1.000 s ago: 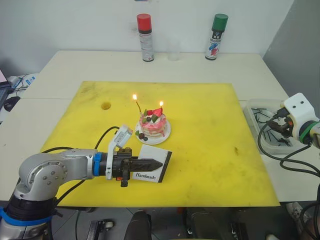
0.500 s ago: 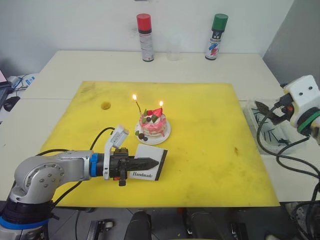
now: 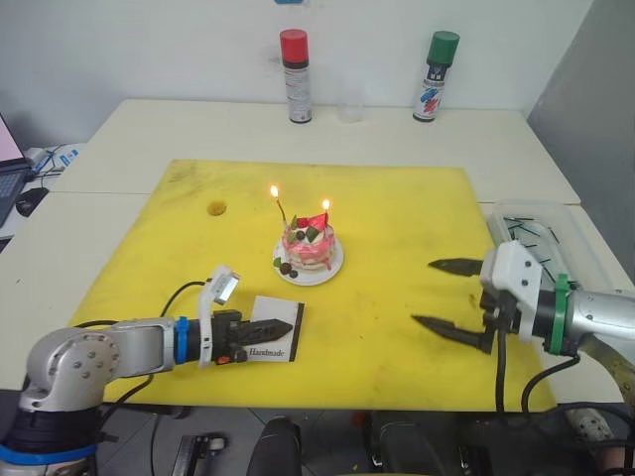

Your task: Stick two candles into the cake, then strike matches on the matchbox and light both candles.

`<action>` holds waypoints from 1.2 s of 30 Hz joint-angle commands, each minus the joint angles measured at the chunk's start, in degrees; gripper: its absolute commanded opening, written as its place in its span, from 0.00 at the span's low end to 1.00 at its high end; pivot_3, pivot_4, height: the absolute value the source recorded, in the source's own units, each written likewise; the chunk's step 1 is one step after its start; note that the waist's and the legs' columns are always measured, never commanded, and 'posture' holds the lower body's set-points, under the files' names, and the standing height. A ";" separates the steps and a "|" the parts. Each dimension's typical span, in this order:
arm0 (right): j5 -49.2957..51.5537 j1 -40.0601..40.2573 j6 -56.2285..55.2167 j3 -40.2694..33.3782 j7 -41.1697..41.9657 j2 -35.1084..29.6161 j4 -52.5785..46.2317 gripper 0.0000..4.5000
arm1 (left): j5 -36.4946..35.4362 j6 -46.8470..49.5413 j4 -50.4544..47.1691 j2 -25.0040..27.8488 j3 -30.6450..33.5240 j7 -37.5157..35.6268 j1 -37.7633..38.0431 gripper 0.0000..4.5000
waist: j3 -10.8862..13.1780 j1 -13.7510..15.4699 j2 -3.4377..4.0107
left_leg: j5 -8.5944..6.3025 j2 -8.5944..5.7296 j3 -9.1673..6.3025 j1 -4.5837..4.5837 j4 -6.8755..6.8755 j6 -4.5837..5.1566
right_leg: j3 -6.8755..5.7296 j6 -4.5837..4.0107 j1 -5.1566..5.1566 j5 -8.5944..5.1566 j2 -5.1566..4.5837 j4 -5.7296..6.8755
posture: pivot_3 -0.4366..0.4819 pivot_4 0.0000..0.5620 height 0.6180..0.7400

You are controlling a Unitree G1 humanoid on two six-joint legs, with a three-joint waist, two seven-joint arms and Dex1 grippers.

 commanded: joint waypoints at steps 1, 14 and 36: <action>2.10 -1.31 0.58 0.72 0.19 -1.64 -1.68 0.99 | 1.60 1.40 0.44 -1.07 -1.00 3.23 -1.24 0.00 | 0.00 0.01 0.00 | 0.00 -0.02 0.00 0.01 0.09 0.00 | 0.00 -0.05 0.06 -0.03 -0.01 -0.01 | 0.48 0.27 1.00; 4.49 -2.04 1.16 2.72 -2.05 -3.13 -2.89 1.00 | 0.20 4.29 -5.86 7.91 2.76 -1.50 -2.10 0.83 | 0.01 -0.30 -0.01 | -0.01 0.01 0.00 0.02 0.30 -0.01 | 0.03 -0.12 0.14 -0.07 0.00 -0.03 | 0.48 0.27 1.00; 5.69 -7.69 -12.07 -12.18 10.51 -13.57 13.63 1.00 | 38.75 -46.40 3.41 20.52 17.63 -26.90 12.22 1.00 | 0.14 0.79 0.01 | -0.03 0.02 0.35 -0.27 0.13 -0.01 | 0.09 -0.22 -0.36 -0.13 -0.15 -0.13 | 0.48 0.27 1.00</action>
